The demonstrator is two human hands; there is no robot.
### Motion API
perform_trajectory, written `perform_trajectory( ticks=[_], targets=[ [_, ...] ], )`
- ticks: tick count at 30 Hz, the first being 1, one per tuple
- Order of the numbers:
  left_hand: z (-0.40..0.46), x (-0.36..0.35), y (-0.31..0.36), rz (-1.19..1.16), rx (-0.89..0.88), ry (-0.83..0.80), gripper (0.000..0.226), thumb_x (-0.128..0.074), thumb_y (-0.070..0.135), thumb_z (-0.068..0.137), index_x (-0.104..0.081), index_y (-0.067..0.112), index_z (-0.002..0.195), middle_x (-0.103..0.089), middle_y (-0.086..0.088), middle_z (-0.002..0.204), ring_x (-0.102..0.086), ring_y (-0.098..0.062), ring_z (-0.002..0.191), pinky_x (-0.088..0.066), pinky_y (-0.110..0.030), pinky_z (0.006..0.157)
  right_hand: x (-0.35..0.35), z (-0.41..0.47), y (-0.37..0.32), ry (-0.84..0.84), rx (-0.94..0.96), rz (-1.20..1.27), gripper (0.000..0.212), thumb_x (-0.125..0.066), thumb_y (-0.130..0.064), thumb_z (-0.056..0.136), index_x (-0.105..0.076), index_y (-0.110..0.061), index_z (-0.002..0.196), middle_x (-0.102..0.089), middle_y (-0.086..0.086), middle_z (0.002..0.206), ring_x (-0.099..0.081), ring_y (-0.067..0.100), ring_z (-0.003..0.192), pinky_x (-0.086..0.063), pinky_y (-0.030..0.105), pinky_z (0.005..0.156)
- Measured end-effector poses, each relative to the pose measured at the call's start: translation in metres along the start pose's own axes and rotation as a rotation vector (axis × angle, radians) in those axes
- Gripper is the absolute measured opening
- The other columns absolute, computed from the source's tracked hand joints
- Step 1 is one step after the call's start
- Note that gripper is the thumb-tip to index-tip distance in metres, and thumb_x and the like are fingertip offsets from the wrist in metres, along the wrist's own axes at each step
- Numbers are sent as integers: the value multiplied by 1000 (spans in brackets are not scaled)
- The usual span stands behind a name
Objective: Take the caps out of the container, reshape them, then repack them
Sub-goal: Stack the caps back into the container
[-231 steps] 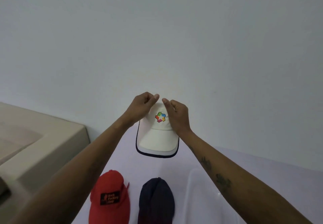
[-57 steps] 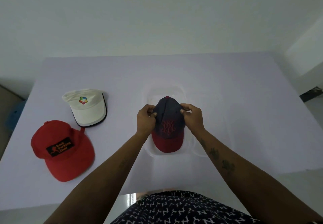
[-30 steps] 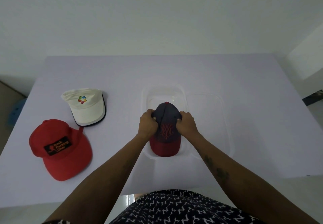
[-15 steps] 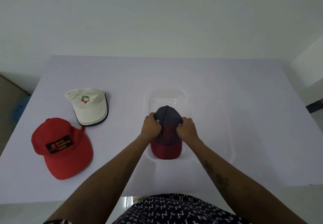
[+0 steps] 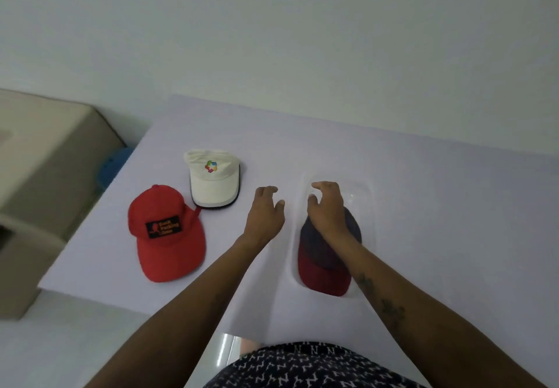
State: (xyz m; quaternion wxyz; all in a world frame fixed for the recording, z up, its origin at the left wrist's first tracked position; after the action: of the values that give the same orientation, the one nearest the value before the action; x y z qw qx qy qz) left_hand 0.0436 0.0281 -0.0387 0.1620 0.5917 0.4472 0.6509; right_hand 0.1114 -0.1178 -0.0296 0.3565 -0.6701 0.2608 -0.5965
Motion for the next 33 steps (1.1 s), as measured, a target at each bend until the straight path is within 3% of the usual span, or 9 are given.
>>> perform_trajectory(
  ticks=[7,12,15,18,22,25,27,33],
  targets=[
    [-23,123,-105,47,213,243,34,-51,13,94,-51,2,126,-48,-11,128,-52,-25,114,-32,-22,88,-129,-13,-93,-305,188,0,35,-56,-11,91,-55,-8,126,-49,7,131,-52,17,115,-32,10,86],
    [-43,183,-167,46,377,385,34,-49,20,95,-51,4,125,-48,-14,131,-52,-31,114,-40,-37,93,-209,-33,-134,-491,231,-2,39,-58,-16,89,-55,-6,126,-52,13,129,-50,23,121,-32,18,94],
    [-48,204,-191,22,429,432,35,-48,20,96,-49,3,126,-49,-17,128,-51,-31,115,-38,-33,92,-243,-39,-146,-570,234,-15,43,-61,-24,89,-53,-6,128,-53,13,125,-52,24,117,-34,21,90],
    [-45,219,-216,-22,475,448,40,-47,25,97,-47,4,130,-48,-15,133,-49,-28,121,-37,-29,94,-266,-37,-150,-642,217,-21,48,-62,-28,89,-50,-6,130,-55,12,125,-54,23,114,-36,21,83],
    [-31,220,-253,-233,557,373,57,-49,37,96,-35,9,143,-38,-11,148,-39,-26,134,-35,-40,109,-290,-30,-137,-703,146,-44,71,-62,-40,87,-34,-7,143,-44,13,142,-45,26,129,-38,29,98],
    [-17,213,-262,-271,546,295,58,-49,37,96,-32,10,145,-37,-10,149,-37,-26,136,-33,-41,111,-299,-26,-129,-713,122,-41,69,-62,-39,88,-35,-6,142,-47,13,140,-47,26,128,-40,31,96],
    [-12,209,-262,-278,516,277,55,-50,33,97,-35,9,144,-42,-11,145,-42,-26,132,-36,-39,109,-305,-26,-127,-728,114,-1,58,-62,-36,89,-42,-8,137,-56,10,132,-54,24,120,-41,26,87],
    [-13,203,-267,-356,465,337,37,-55,19,93,-50,10,129,-58,-8,116,-58,-25,104,-52,-41,91,-318,-27,-118,-727,56,73,43,-57,-33,92,-50,-11,127,-61,6,119,-58,19,106,-44,29,83]
  ],
)
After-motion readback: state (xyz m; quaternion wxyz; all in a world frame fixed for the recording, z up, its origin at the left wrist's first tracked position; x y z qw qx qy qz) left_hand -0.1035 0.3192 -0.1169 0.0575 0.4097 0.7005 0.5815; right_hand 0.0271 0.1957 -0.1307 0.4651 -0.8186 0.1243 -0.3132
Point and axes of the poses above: each hand's wrist, its own z-axis towards the middle knuckle, its own x-axis out of the back of the hand, y = z × x, the point moved 9 cm from there along z, towards the middle knuckle
